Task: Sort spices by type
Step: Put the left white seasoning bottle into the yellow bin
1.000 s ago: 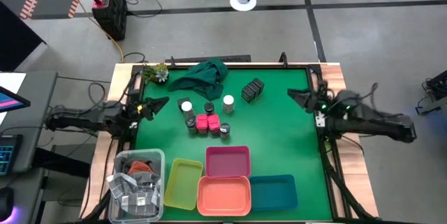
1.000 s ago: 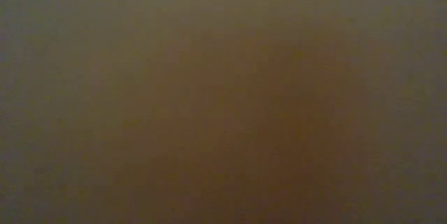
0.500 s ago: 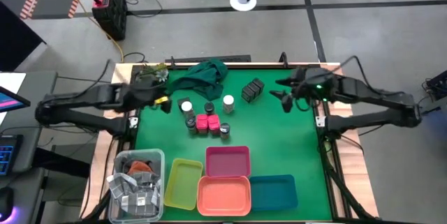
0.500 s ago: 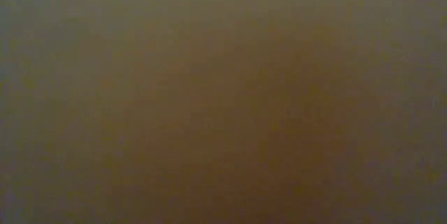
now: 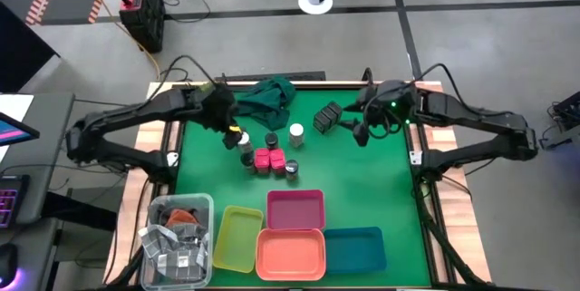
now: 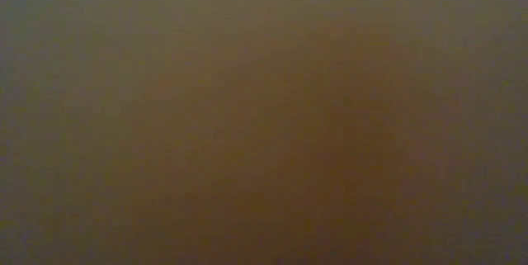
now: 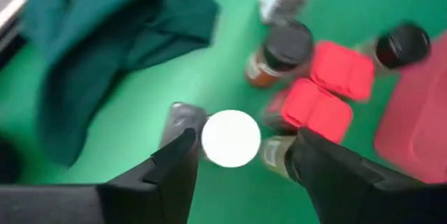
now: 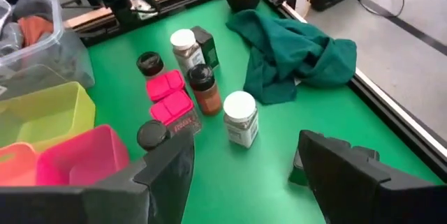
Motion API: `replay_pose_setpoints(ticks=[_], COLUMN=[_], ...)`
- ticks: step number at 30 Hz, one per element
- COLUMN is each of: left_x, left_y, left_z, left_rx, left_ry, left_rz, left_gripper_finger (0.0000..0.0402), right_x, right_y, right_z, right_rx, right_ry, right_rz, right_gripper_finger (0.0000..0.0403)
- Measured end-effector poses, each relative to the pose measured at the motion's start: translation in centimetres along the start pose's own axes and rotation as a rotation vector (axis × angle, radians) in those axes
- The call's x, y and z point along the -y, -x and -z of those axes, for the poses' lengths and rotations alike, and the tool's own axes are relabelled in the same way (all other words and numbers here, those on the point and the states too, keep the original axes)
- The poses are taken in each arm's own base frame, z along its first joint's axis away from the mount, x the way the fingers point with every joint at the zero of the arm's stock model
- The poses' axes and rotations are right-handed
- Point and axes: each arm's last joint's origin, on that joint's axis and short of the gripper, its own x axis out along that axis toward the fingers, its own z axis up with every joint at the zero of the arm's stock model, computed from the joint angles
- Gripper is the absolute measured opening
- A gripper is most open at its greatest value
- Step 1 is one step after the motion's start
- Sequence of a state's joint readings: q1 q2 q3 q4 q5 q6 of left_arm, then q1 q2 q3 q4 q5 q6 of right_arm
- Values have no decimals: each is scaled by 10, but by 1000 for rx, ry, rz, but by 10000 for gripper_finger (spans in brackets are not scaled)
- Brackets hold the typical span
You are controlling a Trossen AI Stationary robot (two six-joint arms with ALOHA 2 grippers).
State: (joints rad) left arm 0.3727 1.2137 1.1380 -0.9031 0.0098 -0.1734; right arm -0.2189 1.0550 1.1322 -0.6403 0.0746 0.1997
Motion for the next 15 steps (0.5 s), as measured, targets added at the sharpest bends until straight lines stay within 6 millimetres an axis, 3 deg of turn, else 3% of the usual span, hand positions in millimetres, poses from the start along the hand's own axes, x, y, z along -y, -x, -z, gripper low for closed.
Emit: replay_pose_setpoints(ticks=[7,15], left_x=[14,12], left_y=[-26,-42], left_z=[-18,-24], left_rx=[-101,-212], left_ry=[-241,-419], left_rz=[32,40], left_gripper_finger=[274,277], right_x=[-3,-5], right_y=[13,16], right_z=[-4,2], right_rx=[-53,-99], right_ry=[30,-7], right_rz=[-1,12], right_gripper_finger=[319,327])
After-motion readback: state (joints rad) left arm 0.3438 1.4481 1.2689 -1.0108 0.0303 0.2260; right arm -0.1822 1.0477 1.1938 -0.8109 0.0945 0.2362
